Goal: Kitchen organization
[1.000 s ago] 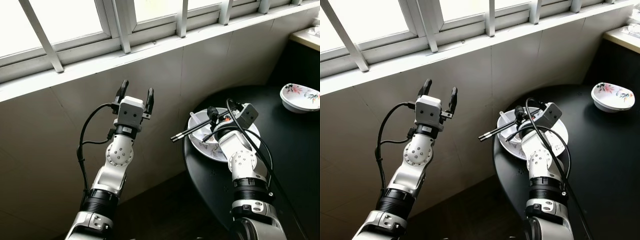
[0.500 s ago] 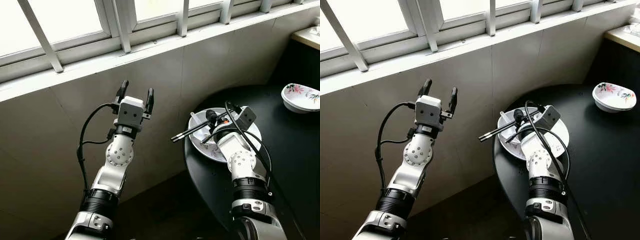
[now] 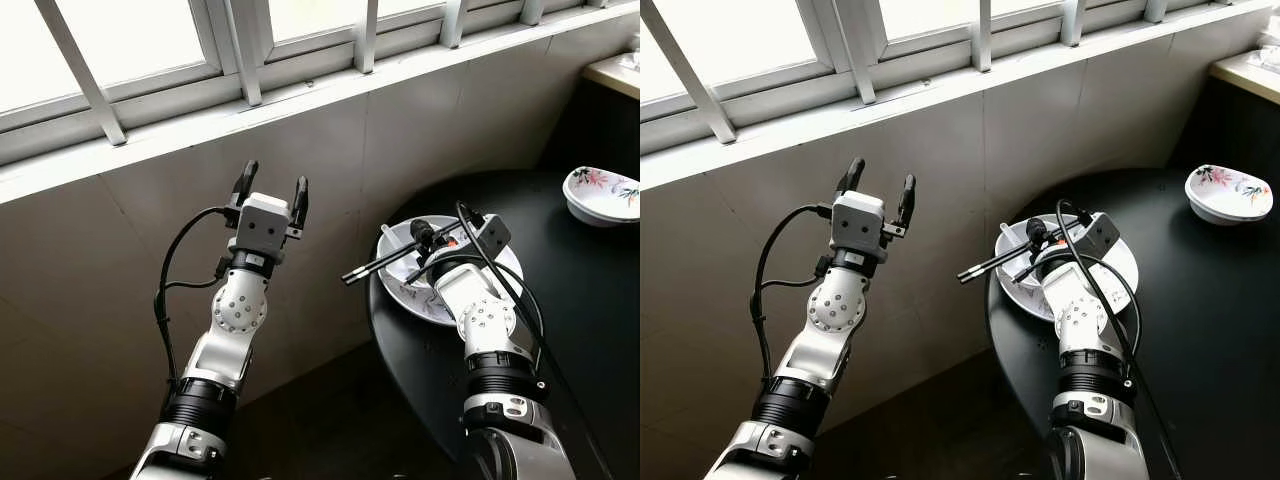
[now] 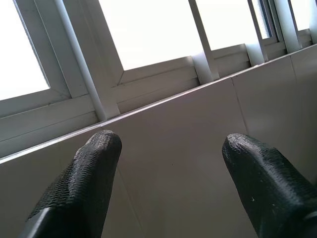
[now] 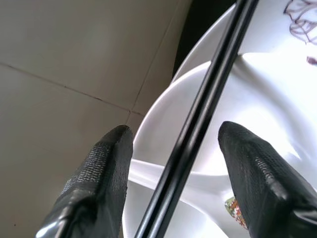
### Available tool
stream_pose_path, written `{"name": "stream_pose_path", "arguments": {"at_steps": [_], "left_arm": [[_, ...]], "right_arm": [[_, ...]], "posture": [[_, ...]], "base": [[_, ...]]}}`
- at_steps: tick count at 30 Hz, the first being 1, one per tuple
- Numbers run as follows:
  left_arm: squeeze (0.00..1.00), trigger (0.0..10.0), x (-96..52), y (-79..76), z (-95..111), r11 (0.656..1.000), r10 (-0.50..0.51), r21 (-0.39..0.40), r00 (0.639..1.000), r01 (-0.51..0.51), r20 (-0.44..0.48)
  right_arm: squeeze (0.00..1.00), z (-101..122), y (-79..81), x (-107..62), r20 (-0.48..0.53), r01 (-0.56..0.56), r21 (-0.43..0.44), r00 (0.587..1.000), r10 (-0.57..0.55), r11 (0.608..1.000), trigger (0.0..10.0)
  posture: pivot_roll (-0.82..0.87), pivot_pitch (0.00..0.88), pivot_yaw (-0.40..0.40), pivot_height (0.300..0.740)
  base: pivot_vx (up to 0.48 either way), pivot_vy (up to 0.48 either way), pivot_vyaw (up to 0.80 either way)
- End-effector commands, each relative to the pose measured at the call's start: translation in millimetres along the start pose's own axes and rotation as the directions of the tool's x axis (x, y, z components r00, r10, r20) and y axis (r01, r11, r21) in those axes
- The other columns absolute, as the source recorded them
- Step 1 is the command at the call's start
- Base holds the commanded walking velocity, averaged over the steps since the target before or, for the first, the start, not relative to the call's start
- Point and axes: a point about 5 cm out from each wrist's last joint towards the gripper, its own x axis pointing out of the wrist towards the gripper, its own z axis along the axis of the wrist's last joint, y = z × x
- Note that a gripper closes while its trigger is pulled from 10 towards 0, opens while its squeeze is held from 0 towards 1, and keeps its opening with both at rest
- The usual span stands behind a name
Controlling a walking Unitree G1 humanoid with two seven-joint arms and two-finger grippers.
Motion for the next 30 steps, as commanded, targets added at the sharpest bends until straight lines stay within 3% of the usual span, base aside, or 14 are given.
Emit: {"name": "stream_pose_path", "arguments": {"at_steps": [1, 23, 24, 25, 30], "left_arm": [[0.0, 10.0, -0.3, -1.7, -3.0, 1.0, -0.014, 0.01, 1.0, 0.014, -0.018], [0.0, 10.0, -0.6, -2.3, -4.4, 1.0, -0.021, 0.02, 0.999, 0.022, -0.026], [0.0, 10.0, -0.7, -2.4, -4.5, 1.0, -0.022, 0.02, 0.999, 0.023, -0.027], [0.0, 10.0, -0.7, -2.4, -4.7, 1.0, -0.023, 0.021, 0.999, 0.023, -0.027], [0.0, 10.0, -0.2, -2.2, -5.2, 0.999, -0.024, 0.025, 0.999, 0.025, -0.03]], "right_arm": [[0.0, 0.9, 5.3, 1.9, -0.01, -0.015, 0.028, 1.0, 0.015, 0.999, 10.0], [0.0, -0.5, 3.3, 3.1, -0.04, -0.028, 0.146, 0.999, 0.034, 0.989, 10.0], [0.0, 0.0, 3.3, 3.1, -0.037, -0.029, 0.152, 0.999, 0.035, 0.988, 3.6], [0.0, 0.9, 3.3, 2.9, -0.032, -0.029, 0.161, 0.999, 0.035, 0.987, 0.0], [0.0, 3.2, 3.2, 3.1, -0.023, -0.03, 0.182, 0.999, 0.035, 0.983, 0.0]], "posture": [[-0.16, 0.0, 0.042, 0.74], [-0.16, 0.0, 0.046, 0.74], [-0.16, 0.0, 0.046, 0.74], [-0.16, 0.0, 0.046, 0.74], [-0.16, 0.0, 0.047, 0.74]], "base": [[0.0, 0.0, 0.0], [0.0, 0.0, 0.0], [0.0, 0.0, 0.0], [0.0, 0.0, 0.0], [0.0, 0.0, 0.0]]}}
